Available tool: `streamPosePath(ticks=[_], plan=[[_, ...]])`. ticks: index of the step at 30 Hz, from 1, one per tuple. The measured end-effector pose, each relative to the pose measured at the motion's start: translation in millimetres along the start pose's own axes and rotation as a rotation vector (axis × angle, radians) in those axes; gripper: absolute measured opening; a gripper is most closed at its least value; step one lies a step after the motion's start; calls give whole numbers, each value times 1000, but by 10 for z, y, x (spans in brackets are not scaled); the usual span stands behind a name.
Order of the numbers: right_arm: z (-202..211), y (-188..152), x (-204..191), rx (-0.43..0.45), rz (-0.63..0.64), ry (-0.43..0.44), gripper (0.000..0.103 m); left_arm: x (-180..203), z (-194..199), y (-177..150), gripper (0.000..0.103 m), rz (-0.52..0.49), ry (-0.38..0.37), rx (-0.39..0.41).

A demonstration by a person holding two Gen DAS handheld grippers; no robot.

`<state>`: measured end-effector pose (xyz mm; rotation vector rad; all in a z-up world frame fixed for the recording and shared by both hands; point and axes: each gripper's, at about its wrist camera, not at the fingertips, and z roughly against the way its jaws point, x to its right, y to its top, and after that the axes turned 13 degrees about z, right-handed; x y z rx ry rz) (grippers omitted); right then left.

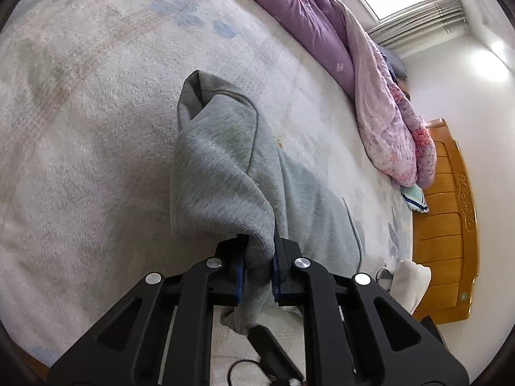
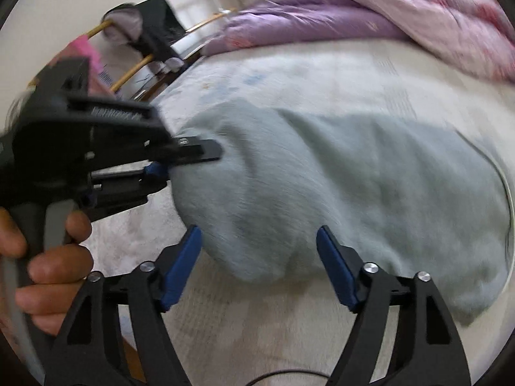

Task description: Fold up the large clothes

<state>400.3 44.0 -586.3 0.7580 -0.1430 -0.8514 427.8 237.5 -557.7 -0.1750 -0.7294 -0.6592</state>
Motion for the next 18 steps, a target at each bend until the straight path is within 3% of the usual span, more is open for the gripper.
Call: streamPosePath(ticks=[5,8,11,13,17,18], plan=[[-378,147,-53,23,9,14,73,59,81,20,9,-7,-44,5],[-637,146,-94,-2,36,7,74,8,26,29,9,-16,1,7],[-807,128,-174,-45,81,-5,80,-196,-39,44,10,37,42,-4],[-888,128,-241,-71,117,-17,85,-367,-62,47,14,81,61,-18],[-1109,81,-313,-110,173,-63,91,-738,25,72,40,187,108,24],[-1137,67,-323,-113,180,-67,93,-825,69,86,43,211,111,41]])
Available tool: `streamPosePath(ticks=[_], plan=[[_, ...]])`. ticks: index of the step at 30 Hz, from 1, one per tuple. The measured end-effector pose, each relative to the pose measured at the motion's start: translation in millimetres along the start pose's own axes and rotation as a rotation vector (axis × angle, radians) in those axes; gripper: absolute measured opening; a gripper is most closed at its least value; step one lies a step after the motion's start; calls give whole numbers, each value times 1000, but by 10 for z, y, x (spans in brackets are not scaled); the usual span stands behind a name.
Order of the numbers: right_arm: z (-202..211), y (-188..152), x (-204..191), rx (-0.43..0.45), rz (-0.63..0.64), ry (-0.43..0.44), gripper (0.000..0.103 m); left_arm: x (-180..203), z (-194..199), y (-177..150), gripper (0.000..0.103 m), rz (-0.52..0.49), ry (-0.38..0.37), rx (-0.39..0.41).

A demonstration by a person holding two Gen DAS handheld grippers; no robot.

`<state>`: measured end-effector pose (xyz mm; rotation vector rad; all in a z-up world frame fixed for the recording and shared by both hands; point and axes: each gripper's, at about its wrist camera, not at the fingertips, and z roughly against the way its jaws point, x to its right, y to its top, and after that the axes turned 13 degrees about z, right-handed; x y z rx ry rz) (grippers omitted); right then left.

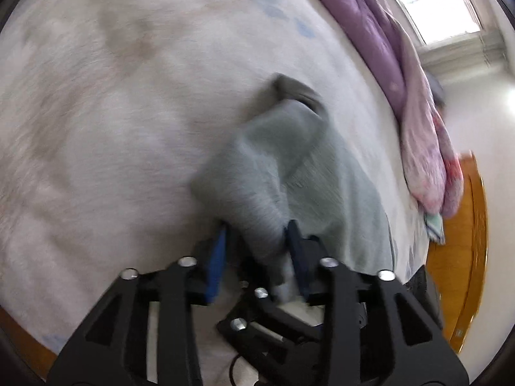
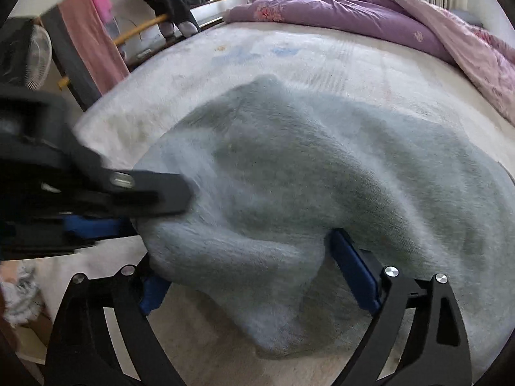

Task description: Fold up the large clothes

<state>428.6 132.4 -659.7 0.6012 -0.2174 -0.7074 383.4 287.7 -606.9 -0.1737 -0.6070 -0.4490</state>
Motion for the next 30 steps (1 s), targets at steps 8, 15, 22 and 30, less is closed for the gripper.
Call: streamPosePath(ticks=[8,15,22,30], plan=[[-333,-22,-261,-69,154,-203,96,-414,88,162,45,95,61,45],[-165,-26,-61,-89,62,-246,48,-409,209,190,49,100,79,82],[279,-3,574,-17,-302,30,21,-58,185,120,53,35,96,104],[1090,-647,1836,342,-996,386,8,742,48,-224,57,-113,49,83]])
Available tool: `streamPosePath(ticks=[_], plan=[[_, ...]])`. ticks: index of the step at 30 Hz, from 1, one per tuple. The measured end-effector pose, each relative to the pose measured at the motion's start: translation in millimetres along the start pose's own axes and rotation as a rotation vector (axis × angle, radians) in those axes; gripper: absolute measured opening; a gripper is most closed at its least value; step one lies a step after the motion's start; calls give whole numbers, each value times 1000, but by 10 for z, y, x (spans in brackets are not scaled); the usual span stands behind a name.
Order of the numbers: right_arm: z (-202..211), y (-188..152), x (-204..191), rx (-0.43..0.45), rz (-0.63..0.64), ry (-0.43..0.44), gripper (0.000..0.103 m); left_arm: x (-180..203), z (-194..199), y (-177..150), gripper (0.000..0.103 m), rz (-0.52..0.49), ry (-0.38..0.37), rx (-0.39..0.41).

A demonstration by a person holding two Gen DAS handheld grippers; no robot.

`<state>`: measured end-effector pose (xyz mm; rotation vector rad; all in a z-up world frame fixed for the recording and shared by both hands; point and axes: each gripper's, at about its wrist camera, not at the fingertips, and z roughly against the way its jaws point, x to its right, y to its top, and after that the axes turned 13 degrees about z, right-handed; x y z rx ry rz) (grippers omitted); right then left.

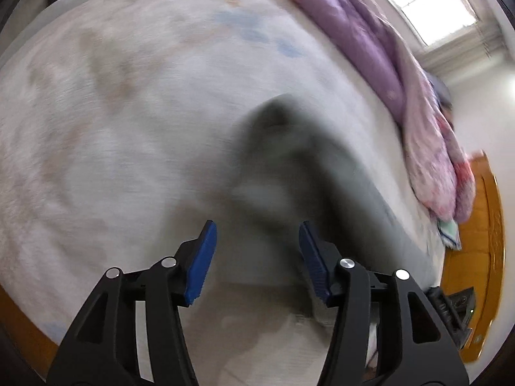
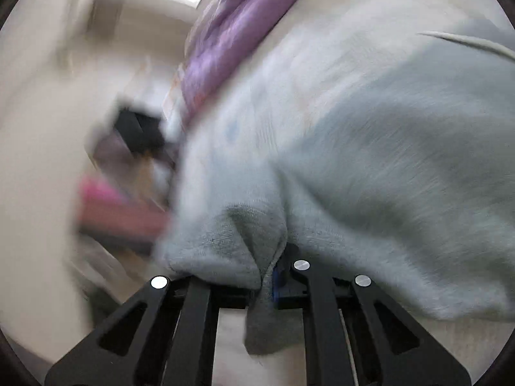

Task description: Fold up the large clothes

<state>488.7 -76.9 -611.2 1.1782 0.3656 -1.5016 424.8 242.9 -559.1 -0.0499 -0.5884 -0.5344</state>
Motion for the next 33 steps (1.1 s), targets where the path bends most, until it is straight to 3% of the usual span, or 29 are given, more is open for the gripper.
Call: streamPosePath(ticks=[2,4,5,7,10,15,18,20,23,25,28,31,33], plan=[[308,122,138,56,-44,17,8,261,-66,-126,57,-58,-4,-14],[357,185,199,-41,-6,4,9,432,-86,-240,62,-105,26,19],[337,184,209,-102,16,-28,12,453,-92,-288,69,-100,30,32],[252,134,105,-197,146,-96,15,413,-126,-353,72,-70,30,28],[64,-23,-55,-293,275,-146,46,171,-187,-331,72,14,55,8],[-40,-382,-274,-402,369,-79,55,-267,-122,-131,75,170,62,24],[-95,-553,-360,-492,415,-36,59,-430,-95,-38,79,214,80,42],[-191,-618,-422,-558,479,-60,62,-496,-83,-7,79,238,55,24],[-329,-684,-454,-630,483,-28,62,-558,-164,-21,83,257,41,-46],[-308,-693,-483,-627,490,-42,62,-582,-297,-80,83,282,19,-132],[-275,-728,-475,-638,537,-136,62,-489,-377,-225,83,255,-48,-220],[-220,-721,-412,-646,578,-204,62,-363,-436,-370,84,246,-116,-270],[-59,-711,-314,-637,588,-238,62,-305,-480,-425,82,227,-110,-264]])
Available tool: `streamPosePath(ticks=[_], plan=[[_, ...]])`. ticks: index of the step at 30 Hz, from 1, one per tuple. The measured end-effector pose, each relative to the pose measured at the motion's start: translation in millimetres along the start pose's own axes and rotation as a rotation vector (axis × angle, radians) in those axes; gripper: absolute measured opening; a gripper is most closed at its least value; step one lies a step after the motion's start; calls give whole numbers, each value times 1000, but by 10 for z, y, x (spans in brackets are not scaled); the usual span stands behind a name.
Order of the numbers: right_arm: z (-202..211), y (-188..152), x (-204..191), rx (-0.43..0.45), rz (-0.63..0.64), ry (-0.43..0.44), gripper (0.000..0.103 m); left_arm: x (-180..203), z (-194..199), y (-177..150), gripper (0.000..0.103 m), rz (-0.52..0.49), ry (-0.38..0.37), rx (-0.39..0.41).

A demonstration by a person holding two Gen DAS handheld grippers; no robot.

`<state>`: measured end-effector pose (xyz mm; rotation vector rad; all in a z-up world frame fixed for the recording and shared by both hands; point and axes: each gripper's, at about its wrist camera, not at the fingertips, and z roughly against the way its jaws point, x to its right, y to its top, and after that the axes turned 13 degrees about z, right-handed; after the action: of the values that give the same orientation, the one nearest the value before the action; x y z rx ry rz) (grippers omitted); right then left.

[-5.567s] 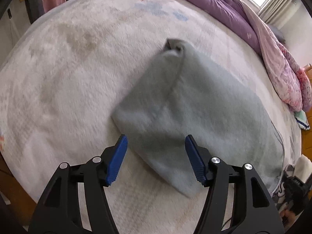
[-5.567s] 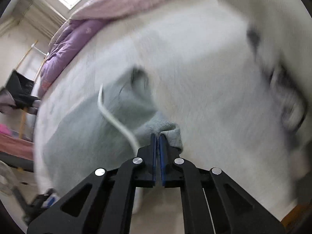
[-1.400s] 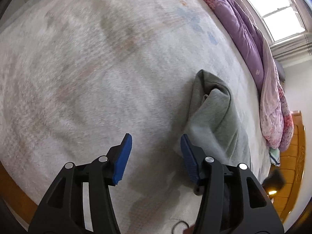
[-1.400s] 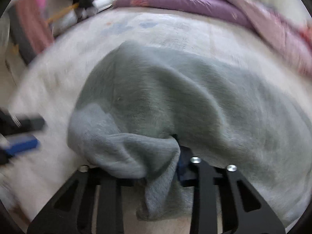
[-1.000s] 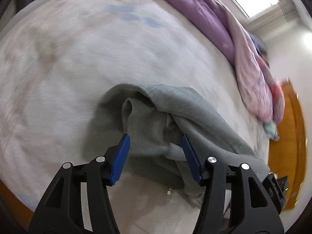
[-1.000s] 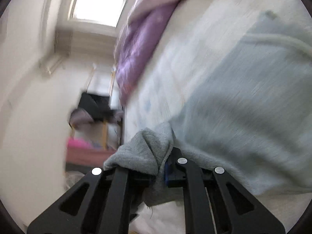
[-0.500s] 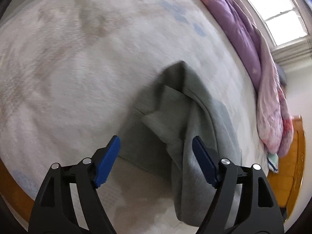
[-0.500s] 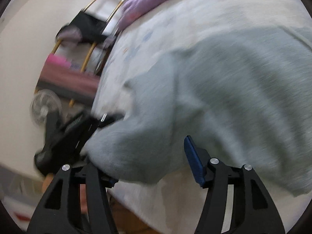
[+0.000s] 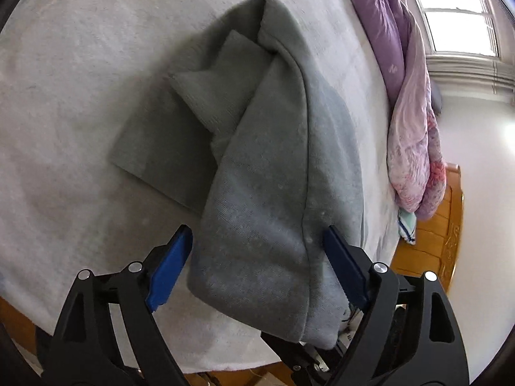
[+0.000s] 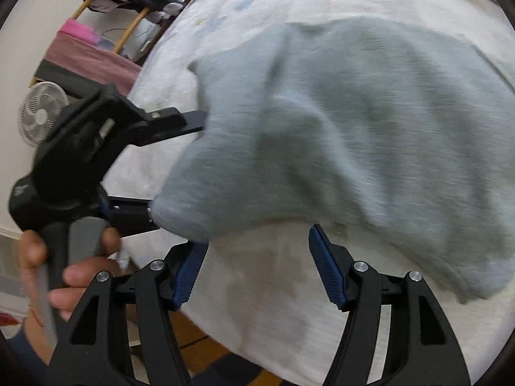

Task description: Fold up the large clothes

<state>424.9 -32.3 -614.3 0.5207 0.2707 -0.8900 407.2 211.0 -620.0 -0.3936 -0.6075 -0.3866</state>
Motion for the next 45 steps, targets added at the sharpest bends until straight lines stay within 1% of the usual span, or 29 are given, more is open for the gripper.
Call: streamPosePath(ticks=[1,2,3,4,5,6,8,9,11,13,15,16,17,18,19,20,21,23,27,29,30,31,35,36,37,38,41,43,45], plan=[[43,-24,25,9,3,-22,62,18,-29,-5,75,-14,7,4],[97,-50,61,23,-2,-51,62,46,-54,-5,43,-41,29,21],[126,-54,114,27,-9,-52,62,71,-63,12,16,-66,60,28],[165,-66,153,40,-21,-60,62,79,-28,48,12,-79,84,42],[198,-45,172,55,-31,-74,62,76,73,91,10,-87,76,61],[236,-55,203,76,-43,-75,62,82,150,135,10,-107,87,88],[262,-44,270,108,-68,-88,62,89,413,266,10,-201,156,184],[268,-44,299,112,-77,-88,62,56,492,323,10,-213,170,203],[285,-33,400,143,-121,-81,62,-60,585,537,10,-192,190,210],[287,-51,471,160,-157,-85,62,-121,496,675,11,-192,212,190],[265,-73,524,162,-189,-100,62,-154,351,736,22,-184,229,164],[255,-79,549,160,-195,-98,62,-171,284,759,27,-164,215,136],[255,-90,576,155,-198,-93,62,-198,244,769,47,-146,207,131],[250,-90,586,147,-197,-102,62,-221,241,774,73,-140,215,160],[238,-75,561,141,-188,-104,62,-258,252,782,81,-134,230,198],[213,-55,535,134,-176,-105,62,-320,261,798,82,-109,236,219],[219,-60,525,130,-170,-109,62,-360,261,794,82,-96,218,206],[203,-61,529,127,-167,-106,62,-401,219,811,82,-95,213,188],[157,-19,518,142,-181,-99,62,-329,122,760,80,-179,241,172],[154,11,512,148,-177,-109,62,-253,53,703,72,-230,269,178],[139,29,498,147,-174,-106,62,-227,29,696,58,-235,266,178],[126,44,484,144,-169,-111,62,-211,1,681,53,-242,239,159],[81,80,455,130,-159,-112,63,-164,-141,722,52,-274,249,165],[71,97,427,132,-153,-105,63,-136,-156,713,42,-281,244,166],[51,122,392,135,-148,-95,63,-115,-160,714,27,-291,228,163],[57,131,353,143,-137,-91,63,-102,-150,712,16,-297,190,138],[25,168,180,138,-76,-87,63,-39,-78,711,12,-300,178,133],[3,205,7,144,-12,-106,63,-24,24,762,12,-274,138,125],[-35,242,-192,152,60,-83,68,11,112,758,12,-275,105,118]])
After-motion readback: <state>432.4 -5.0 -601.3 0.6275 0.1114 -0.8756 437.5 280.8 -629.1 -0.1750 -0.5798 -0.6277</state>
